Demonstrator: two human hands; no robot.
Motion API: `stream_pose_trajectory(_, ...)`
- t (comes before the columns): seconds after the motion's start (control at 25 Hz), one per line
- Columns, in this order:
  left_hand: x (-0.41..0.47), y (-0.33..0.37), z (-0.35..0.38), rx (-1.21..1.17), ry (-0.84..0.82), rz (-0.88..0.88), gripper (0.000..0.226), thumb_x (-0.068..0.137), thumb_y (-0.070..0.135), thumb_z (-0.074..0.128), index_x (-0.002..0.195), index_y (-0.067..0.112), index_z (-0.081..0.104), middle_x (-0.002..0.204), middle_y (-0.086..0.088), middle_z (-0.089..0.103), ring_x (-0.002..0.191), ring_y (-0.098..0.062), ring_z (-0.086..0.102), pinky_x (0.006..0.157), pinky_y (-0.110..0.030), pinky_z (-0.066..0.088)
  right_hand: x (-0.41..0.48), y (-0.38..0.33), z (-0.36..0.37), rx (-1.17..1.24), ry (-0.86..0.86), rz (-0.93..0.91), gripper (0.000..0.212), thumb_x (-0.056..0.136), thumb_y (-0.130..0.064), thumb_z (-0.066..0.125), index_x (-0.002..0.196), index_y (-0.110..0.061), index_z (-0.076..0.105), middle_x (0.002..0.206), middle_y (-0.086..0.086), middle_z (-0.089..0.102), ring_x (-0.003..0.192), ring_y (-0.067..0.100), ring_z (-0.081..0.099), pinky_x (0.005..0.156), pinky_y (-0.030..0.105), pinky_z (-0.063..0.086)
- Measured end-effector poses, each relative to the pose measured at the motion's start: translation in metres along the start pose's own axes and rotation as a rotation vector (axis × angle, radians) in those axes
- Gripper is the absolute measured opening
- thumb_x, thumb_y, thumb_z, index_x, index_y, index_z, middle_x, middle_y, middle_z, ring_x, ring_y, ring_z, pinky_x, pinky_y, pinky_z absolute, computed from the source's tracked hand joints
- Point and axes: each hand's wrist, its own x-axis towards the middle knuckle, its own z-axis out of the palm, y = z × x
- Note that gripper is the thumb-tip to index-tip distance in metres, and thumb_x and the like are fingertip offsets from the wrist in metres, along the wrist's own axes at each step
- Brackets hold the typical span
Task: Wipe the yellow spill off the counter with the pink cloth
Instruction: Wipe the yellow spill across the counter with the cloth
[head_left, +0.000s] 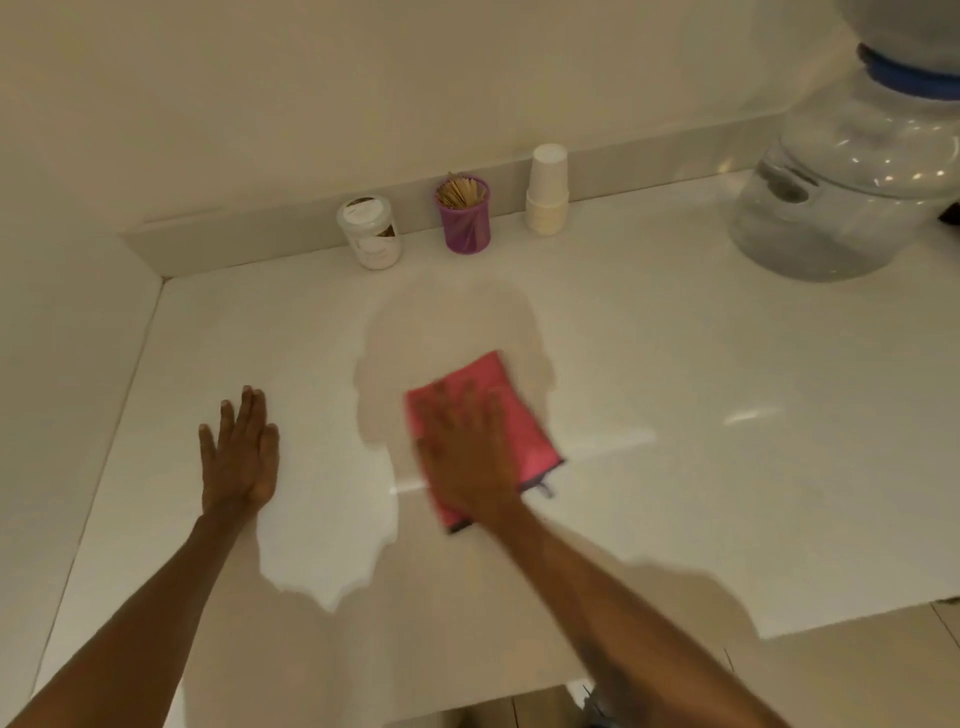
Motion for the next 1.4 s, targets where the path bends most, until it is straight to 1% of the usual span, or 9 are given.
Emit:
stream_pose_trajectory(0.12,0.001,-0.002,0.001,-0.019,-0.005,0.011,0.055,0.106,0.026,0.027,0.158,0.011,0.017,0.167,-0.007,0.014,0.154,-0.033,0.009,0.121,-0.052,0.0,-0.051,-0.099,0.002,0.044,-0.13,-0.228,0.057,0.101,-0.041,0.039,0.155,-0.025,0.035,0.162,0.007,0.034,0.154,0.037,0.015,0.123,0.062,0.001)
stream_pose_trajectory(0.24,-0.002,-0.002,-0.001,-0.035,-0.022,0.022,0.055,0.106,0.026,0.027,0.158,0.01,0.017,0.167,-0.008,0.014,0.154,-0.034,0.009,0.121,-0.054,0.001,-0.087,-0.091,-0.005,0.044,-0.124,-0.246,0.054,0.1,-0.041,0.04,0.152,-0.029,0.039,0.164,0.002,0.033,0.155,0.033,0.015,0.124,0.06,0.0)
stream_pose_trajectory(0.4,-0.003,0.0,-0.003,-0.041,-0.042,0.013,0.055,0.107,0.026,0.025,0.158,0.011,0.015,0.167,-0.007,0.012,0.154,-0.034,0.007,0.121,-0.054,0.0,-0.123,0.005,-0.032,0.024,-0.03,0.064,0.05,0.105,-0.041,0.026,0.154,-0.036,0.037,0.161,-0.004,0.04,0.155,0.025,0.018,0.124,0.061,0.003)
stream_pose_trajectory(0.48,-0.003,0.0,-0.003,-0.044,-0.047,0.003,0.055,0.107,0.026,0.025,0.159,0.011,0.014,0.167,-0.006,0.011,0.154,-0.033,0.006,0.121,-0.054,0.0,-0.13,0.073,-0.05,-0.051,-0.05,0.254,0.06,0.104,-0.048,0.005,0.162,-0.034,0.013,0.17,0.002,0.013,0.158,0.032,0.002,0.124,0.062,-0.001)
stream_pose_trajectory(0.72,0.001,-0.001,0.001,-0.046,-0.026,0.006,0.054,0.107,0.023,0.028,0.158,0.011,0.017,0.167,-0.007,0.014,0.154,-0.033,0.008,0.121,-0.054,0.001,-0.08,0.208,-0.08,-0.089,0.006,0.532,0.066,0.101,-0.049,0.012,0.163,-0.029,0.009,0.171,0.002,0.008,0.157,0.035,0.005,0.125,0.061,0.0)
stream_pose_trajectory(0.92,0.0,0.002,-0.002,-0.056,-0.029,0.002,0.053,0.106,0.02,0.029,0.157,0.01,0.019,0.167,-0.008,0.016,0.154,-0.034,0.009,0.121,-0.054,0.001,-0.043,0.074,-0.025,0.023,0.101,0.255,0.054,0.097,-0.028,0.052,0.149,-0.018,0.05,0.157,0.01,0.045,0.151,0.04,0.027,0.12,0.069,0.013)
stream_pose_trajectory(1.12,0.0,-0.002,-0.001,-0.053,-0.037,0.011,0.054,0.106,0.02,0.028,0.157,0.01,0.019,0.167,-0.008,0.015,0.154,-0.034,0.009,0.121,-0.055,0.002,-0.073,-0.082,-0.005,0.052,-0.095,-0.102,0.054,0.099,-0.038,0.044,0.152,-0.026,0.04,0.163,0.004,0.034,0.154,0.035,0.015,0.124,0.06,0.0)
stream_pose_trajectory(1.28,0.001,-0.002,-0.003,-0.044,-0.041,0.025,0.053,0.106,0.019,0.029,0.157,0.009,0.019,0.166,-0.01,0.016,0.153,-0.035,0.009,0.121,-0.057,0.005,-0.108,-0.051,-0.018,0.057,-0.07,-0.111,0.051,0.104,-0.041,0.036,0.154,-0.029,0.035,0.165,0.001,0.031,0.156,0.03,0.013,0.125,0.057,-0.005)
stream_pose_trajectory(1.4,0.0,0.002,-0.005,-0.045,-0.054,0.003,0.053,0.106,0.018,0.031,0.157,0.008,0.02,0.166,-0.01,0.018,0.153,-0.036,0.01,0.121,-0.057,0.005,-0.127,0.021,-0.038,0.084,0.031,0.129,0.048,0.106,-0.039,0.032,0.154,-0.035,0.037,0.16,-0.004,0.04,0.156,0.025,0.019,0.126,0.053,-0.006)
